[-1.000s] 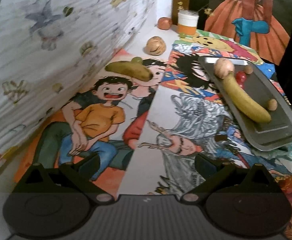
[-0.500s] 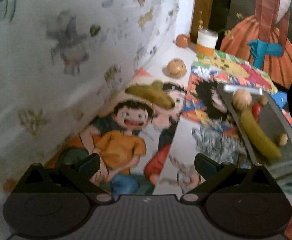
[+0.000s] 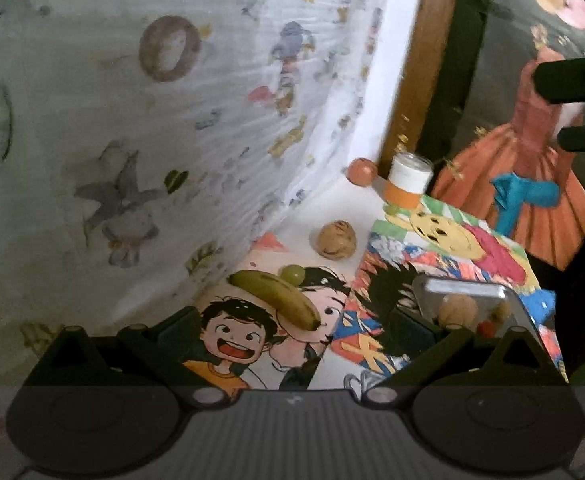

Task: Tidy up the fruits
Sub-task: 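Move both tools back from the tray toward the remaining banana and grape, then move left tool to the second banana while right tool approaches the green grape, then close left gripper on the second banana while right gripper closes on the green grape, then carry the banana in left tool while right tool carries the grape over tray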

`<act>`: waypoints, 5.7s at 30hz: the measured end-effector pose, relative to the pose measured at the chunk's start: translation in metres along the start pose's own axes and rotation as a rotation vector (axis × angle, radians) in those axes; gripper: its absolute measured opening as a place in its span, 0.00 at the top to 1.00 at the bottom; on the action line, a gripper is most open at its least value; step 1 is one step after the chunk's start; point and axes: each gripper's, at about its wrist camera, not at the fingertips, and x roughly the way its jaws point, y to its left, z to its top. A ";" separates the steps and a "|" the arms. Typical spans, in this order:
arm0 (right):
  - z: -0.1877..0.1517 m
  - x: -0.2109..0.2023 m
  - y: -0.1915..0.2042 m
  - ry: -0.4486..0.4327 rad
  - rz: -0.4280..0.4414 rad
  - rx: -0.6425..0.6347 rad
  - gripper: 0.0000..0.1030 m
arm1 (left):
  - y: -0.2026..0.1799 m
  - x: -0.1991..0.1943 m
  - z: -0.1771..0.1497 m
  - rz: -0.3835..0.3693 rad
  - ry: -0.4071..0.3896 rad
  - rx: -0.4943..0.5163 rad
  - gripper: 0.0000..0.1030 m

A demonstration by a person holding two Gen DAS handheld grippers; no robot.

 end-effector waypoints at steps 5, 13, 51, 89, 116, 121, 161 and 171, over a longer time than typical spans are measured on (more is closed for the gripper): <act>-0.018 0.030 -0.009 0.039 0.103 -0.002 0.00 | -0.001 0.012 -0.013 0.062 -0.021 -0.049 0.00; -0.034 0.087 -0.041 0.125 0.116 0.058 0.00 | 0.003 0.058 -0.017 0.100 0.084 -0.038 0.00; -0.055 0.279 -0.078 0.469 0.188 0.518 0.50 | 0.008 0.154 -0.005 0.027 0.109 -0.092 0.42; -0.063 0.281 -0.047 0.480 0.143 0.399 0.73 | 0.020 0.134 -0.006 0.027 0.194 -0.140 0.66; -0.085 0.226 -0.043 0.392 0.168 0.464 0.75 | 0.032 0.113 -0.004 -0.048 0.198 -0.238 0.68; -0.092 0.179 -0.055 0.322 0.154 0.500 0.75 | 0.020 0.096 -0.003 -0.085 0.179 -0.224 0.68; -0.265 -0.064 -0.123 0.058 -0.211 0.765 0.75 | -0.136 0.025 -0.086 -0.426 0.199 0.092 0.68; -0.274 -0.057 -0.122 0.064 -0.230 0.760 0.75 | -0.139 0.029 -0.097 -0.456 0.148 0.129 0.67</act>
